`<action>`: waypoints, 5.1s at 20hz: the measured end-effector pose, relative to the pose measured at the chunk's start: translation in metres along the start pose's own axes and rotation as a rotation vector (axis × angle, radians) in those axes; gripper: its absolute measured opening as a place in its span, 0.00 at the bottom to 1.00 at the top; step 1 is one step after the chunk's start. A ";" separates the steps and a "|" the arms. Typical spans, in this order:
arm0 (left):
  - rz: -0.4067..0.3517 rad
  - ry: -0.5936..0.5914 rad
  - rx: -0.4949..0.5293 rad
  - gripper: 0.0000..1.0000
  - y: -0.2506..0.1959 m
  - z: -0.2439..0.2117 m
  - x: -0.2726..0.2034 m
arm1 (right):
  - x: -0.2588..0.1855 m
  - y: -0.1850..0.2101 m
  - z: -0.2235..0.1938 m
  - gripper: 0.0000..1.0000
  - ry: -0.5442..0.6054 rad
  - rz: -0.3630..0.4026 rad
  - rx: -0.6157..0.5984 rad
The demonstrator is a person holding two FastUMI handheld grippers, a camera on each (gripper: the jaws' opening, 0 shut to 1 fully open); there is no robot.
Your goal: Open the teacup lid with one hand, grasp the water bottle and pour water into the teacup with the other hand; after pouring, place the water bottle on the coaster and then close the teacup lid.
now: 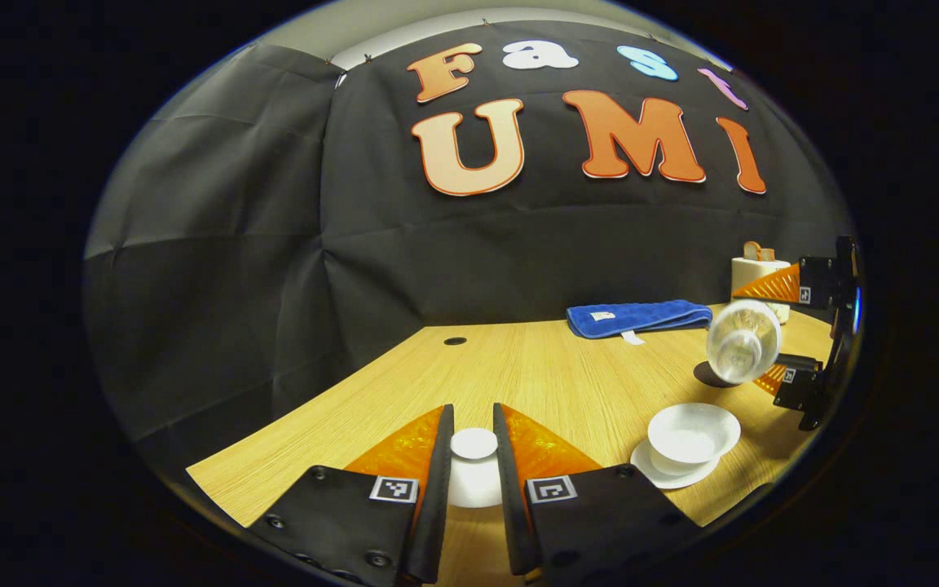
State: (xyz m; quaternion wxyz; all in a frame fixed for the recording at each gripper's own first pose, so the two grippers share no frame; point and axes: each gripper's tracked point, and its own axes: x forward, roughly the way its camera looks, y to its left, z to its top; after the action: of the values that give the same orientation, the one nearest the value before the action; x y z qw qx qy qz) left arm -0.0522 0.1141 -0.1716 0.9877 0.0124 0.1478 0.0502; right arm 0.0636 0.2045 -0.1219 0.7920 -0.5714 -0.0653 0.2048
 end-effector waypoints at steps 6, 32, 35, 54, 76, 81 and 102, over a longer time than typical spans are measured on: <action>-0.030 -0.029 -0.003 0.35 -0.013 0.014 -0.004 | 0.010 -0.043 -0.035 0.65 0.076 -0.102 0.378; -0.130 -0.033 -0.033 0.35 -0.064 0.021 -0.005 | 0.065 0.015 -0.123 0.65 0.245 0.015 1.322; -0.136 -0.025 -0.032 0.35 -0.067 0.019 -0.004 | 0.069 0.028 -0.128 0.65 0.267 0.032 1.347; -0.277 -0.048 -0.118 0.34 -0.136 0.044 -0.006 | 0.039 -0.001 -0.131 0.97 0.207 0.008 1.383; -0.291 0.044 -0.010 0.34 -0.177 -0.005 -0.001 | -0.062 -0.052 -0.178 0.97 0.210 -0.178 1.405; -0.274 0.062 0.016 0.32 -0.175 -0.007 -0.003 | -0.075 -0.057 -0.177 0.97 0.203 -0.184 1.405; -0.279 -0.274 -0.087 0.95 -0.171 0.149 -0.034 | -0.120 -0.096 -0.136 0.97 0.145 -0.314 1.288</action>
State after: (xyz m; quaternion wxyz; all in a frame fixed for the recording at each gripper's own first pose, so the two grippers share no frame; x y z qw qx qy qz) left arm -0.0250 -0.0614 -0.0263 0.9955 -0.0443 0.0100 -0.0832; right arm 0.0246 0.0117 -0.0633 0.9979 0.0199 0.0409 0.0461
